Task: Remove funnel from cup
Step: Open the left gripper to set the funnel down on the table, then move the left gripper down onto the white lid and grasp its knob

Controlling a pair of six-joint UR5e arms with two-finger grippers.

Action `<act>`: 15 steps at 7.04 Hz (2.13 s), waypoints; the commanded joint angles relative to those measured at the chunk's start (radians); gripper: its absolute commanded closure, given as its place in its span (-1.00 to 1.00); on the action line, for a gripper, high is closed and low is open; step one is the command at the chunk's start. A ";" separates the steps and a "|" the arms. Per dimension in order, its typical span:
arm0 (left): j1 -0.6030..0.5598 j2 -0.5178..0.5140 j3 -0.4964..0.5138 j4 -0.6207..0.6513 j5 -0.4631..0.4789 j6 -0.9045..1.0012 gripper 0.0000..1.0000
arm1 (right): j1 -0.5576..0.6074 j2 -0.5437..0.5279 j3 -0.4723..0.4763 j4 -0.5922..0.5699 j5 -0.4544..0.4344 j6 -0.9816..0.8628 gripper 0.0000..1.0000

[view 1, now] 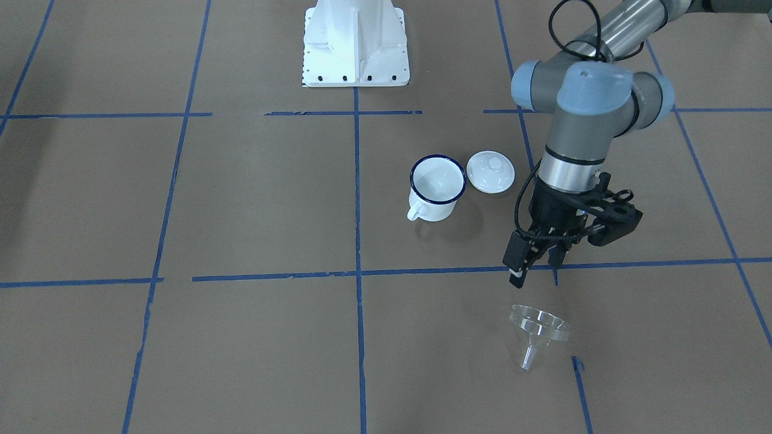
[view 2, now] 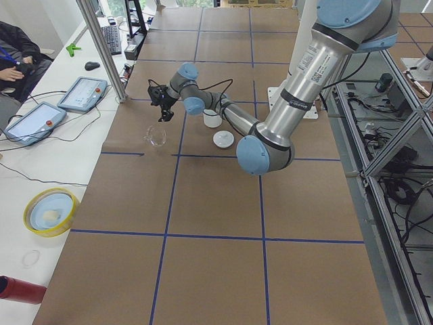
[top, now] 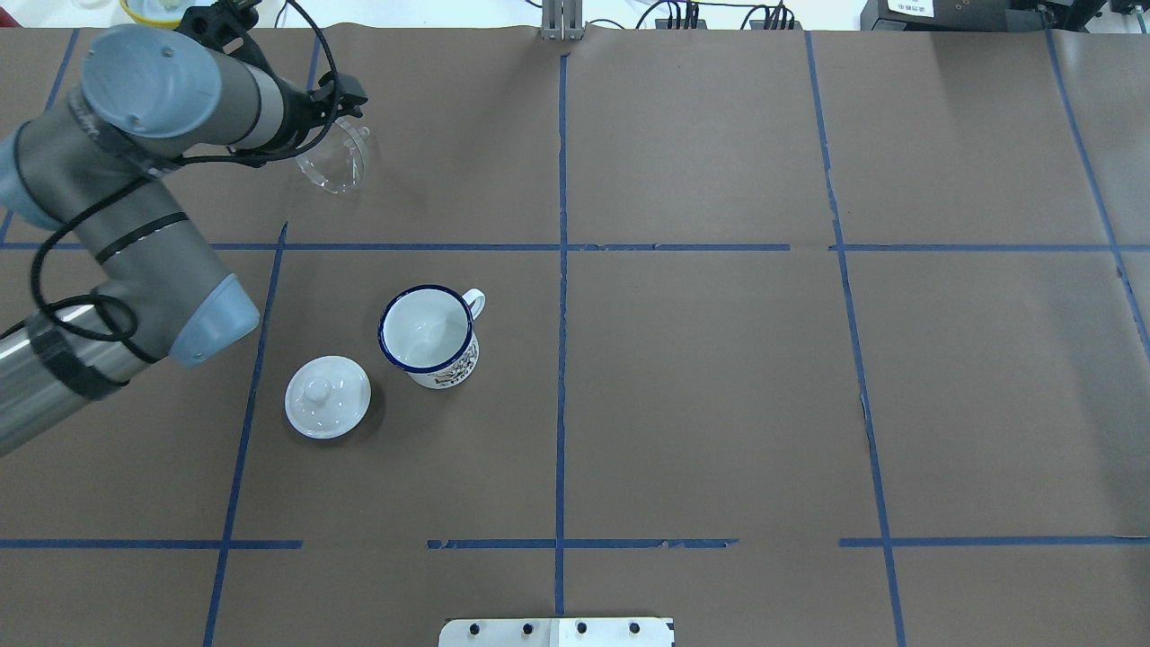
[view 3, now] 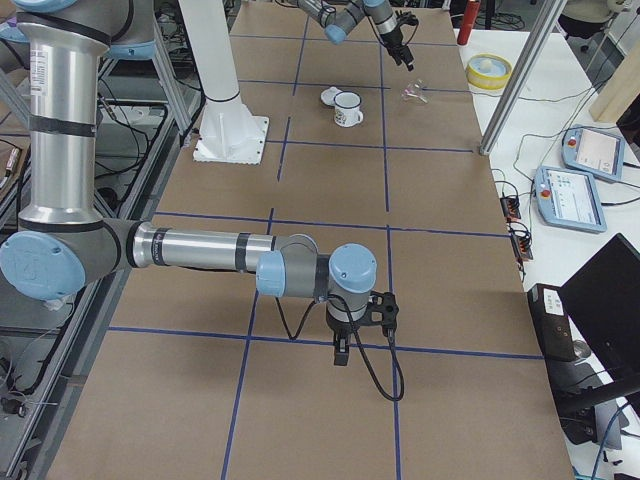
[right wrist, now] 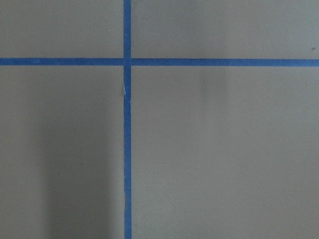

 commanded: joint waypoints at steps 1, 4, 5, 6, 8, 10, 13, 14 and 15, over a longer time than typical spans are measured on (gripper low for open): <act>-0.017 0.116 -0.274 0.188 -0.192 0.243 -1.00 | 0.000 0.000 0.000 0.000 0.000 0.000 -1.00; 0.090 0.148 -0.296 0.187 -0.263 0.215 -1.00 | 0.000 0.000 0.000 0.000 0.000 0.000 -1.00; 0.153 0.188 -0.294 0.187 -0.254 0.211 -1.00 | 0.000 0.000 0.000 0.000 0.000 0.000 -1.00; 0.213 0.214 -0.277 0.185 -0.248 0.187 -1.00 | 0.000 0.000 0.000 0.000 0.000 0.000 -1.00; 0.279 0.214 -0.225 0.185 -0.195 0.153 -1.00 | 0.000 0.000 0.000 0.000 0.000 0.000 -1.00; 0.291 0.214 -0.204 0.187 -0.173 0.138 -1.00 | 0.000 0.000 0.000 0.000 0.000 0.000 -1.00; 0.291 0.216 -0.176 0.182 -0.141 0.136 -0.95 | 0.000 0.000 0.000 0.000 0.000 0.000 -1.00; 0.293 0.216 -0.170 0.179 -0.142 0.138 -0.95 | 0.000 0.000 0.000 0.000 0.000 0.000 -1.00; 0.291 0.216 -0.170 0.177 -0.142 0.138 -0.95 | 0.000 0.000 0.000 0.000 0.000 0.000 -1.00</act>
